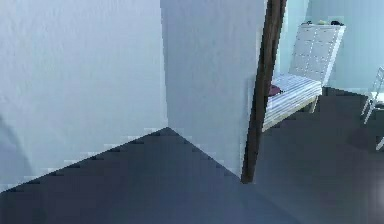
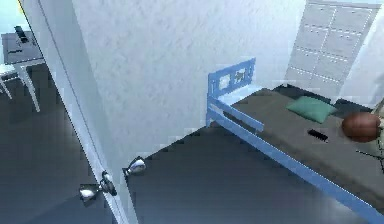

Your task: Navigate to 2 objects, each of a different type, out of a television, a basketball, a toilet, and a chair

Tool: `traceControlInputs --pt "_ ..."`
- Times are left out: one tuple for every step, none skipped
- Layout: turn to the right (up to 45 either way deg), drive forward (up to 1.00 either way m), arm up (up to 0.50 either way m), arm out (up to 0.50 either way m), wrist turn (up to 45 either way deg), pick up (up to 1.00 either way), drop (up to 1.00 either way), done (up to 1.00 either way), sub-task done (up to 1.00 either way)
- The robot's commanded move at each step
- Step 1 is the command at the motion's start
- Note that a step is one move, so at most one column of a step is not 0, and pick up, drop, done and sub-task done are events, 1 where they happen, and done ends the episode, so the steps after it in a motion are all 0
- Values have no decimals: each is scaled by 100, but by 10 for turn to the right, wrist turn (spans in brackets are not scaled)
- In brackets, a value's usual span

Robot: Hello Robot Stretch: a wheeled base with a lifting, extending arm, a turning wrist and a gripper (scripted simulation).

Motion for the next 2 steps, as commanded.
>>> traceControlInputs --pt "0 40 0 0 0 0 0 0 0" --pt "450 0 0 0 0 0 0 0 0"
